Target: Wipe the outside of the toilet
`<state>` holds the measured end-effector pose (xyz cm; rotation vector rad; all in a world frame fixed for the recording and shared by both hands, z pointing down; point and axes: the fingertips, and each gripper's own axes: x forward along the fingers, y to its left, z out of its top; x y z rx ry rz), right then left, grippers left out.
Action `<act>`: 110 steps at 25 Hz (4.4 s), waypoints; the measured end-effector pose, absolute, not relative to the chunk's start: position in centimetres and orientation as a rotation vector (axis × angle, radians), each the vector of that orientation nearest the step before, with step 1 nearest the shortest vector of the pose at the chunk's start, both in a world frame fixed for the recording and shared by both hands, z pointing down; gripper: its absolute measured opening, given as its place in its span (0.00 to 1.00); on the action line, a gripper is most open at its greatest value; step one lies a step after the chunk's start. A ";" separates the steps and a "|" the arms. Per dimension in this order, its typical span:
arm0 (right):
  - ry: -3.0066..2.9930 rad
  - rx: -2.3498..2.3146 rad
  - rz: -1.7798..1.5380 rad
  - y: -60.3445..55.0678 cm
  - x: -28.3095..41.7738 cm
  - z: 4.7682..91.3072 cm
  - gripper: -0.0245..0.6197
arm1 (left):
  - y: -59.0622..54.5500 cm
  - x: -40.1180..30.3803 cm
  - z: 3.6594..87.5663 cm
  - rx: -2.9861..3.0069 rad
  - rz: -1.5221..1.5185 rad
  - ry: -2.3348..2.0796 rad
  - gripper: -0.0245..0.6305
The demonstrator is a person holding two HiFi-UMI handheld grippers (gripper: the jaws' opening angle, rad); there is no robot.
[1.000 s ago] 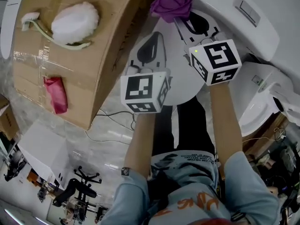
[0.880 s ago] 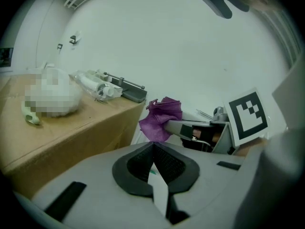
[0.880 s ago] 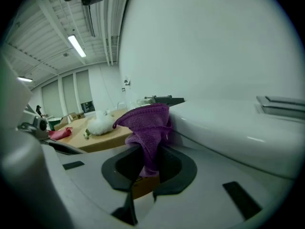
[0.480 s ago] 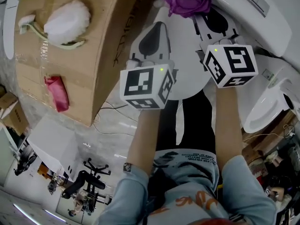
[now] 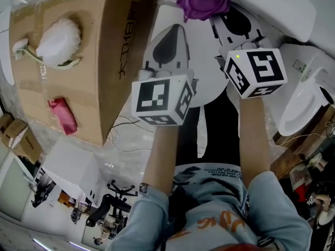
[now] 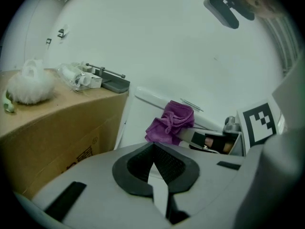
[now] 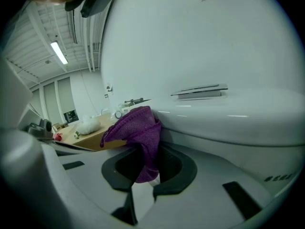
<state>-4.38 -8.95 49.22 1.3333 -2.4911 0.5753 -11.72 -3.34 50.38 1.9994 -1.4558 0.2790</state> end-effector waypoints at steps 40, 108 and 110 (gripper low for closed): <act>-2.096 1.790 0.776 1.7 16.3 52.8 0.15 | -1.5 3.1 49.8 2.249 0.431 -1.202 0.07; -2.359 1.212 0.562 -9.9 -6.5 60.6 0.15 | -4.6 -13.8 59.0 1.954 0.523 -1.417 0.07; -2.356 1.223 0.569 -9.6 -5.7 60.6 0.15 | -4.6 -13.2 58.9 1.958 0.523 -1.413 0.07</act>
